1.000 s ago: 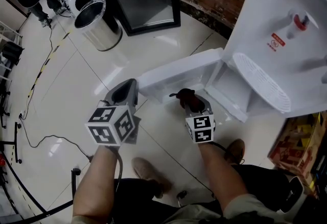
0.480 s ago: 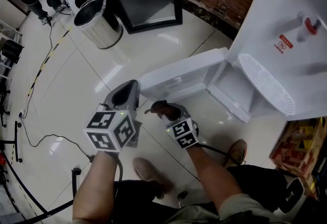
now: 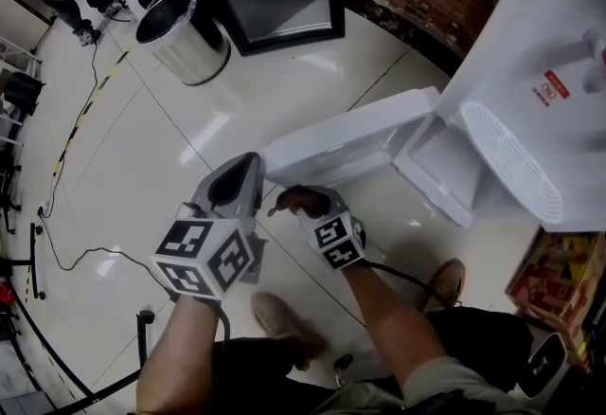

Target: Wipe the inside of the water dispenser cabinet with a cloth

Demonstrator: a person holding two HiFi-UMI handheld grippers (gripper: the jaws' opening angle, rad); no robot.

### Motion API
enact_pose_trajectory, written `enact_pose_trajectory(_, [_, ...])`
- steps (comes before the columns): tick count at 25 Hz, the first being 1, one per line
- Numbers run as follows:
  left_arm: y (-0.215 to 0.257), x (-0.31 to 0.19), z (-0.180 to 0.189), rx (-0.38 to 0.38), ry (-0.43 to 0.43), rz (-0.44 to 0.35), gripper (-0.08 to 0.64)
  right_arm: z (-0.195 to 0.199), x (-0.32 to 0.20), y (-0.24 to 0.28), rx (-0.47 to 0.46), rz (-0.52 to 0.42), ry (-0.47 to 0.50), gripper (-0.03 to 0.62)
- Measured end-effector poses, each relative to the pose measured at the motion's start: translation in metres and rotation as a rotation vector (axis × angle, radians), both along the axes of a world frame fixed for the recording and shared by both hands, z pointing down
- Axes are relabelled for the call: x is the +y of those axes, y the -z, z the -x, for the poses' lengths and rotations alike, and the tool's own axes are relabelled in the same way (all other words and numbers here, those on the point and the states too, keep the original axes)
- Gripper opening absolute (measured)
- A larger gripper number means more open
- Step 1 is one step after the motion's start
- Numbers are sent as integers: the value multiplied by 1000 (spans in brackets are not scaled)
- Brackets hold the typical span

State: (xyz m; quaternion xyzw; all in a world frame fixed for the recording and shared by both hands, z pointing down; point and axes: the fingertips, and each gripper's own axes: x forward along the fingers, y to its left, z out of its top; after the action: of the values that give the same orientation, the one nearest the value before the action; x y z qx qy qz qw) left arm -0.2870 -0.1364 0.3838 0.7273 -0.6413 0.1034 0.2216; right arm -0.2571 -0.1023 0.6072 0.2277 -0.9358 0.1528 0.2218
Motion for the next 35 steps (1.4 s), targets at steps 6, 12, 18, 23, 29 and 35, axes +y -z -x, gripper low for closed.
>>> enact_pose_trajectory(6, [1, -3, 5, 4, 31, -5, -2, -21, -23, -6, 27, 15, -92, 106])
enact_pose_trajectory(12, [1, -4, 5, 12, 39, -5, -2, -42, -55, -11, 20, 62, -215, 106])
enact_pose_trajectory(18, [1, -6, 6, 18, 47, -5, -2, -48, -70, -24, 34, 99, -255, 106])
enact_pose_trajectory(23, [1, -6, 7, 19, 52, -6, -2, -59, -78, -29, 55, 120, -314, 106])
enact_pose_trajectory(29, [0, -7, 7, 17, 58, -4, -2, -90, -97, -34, 89, 128, -425, 106])
enact_pose_trajectory(35, [1, -9, 8, 16, 67, -5, -2, -128, -117, -33, 98, 126, -560, 106])
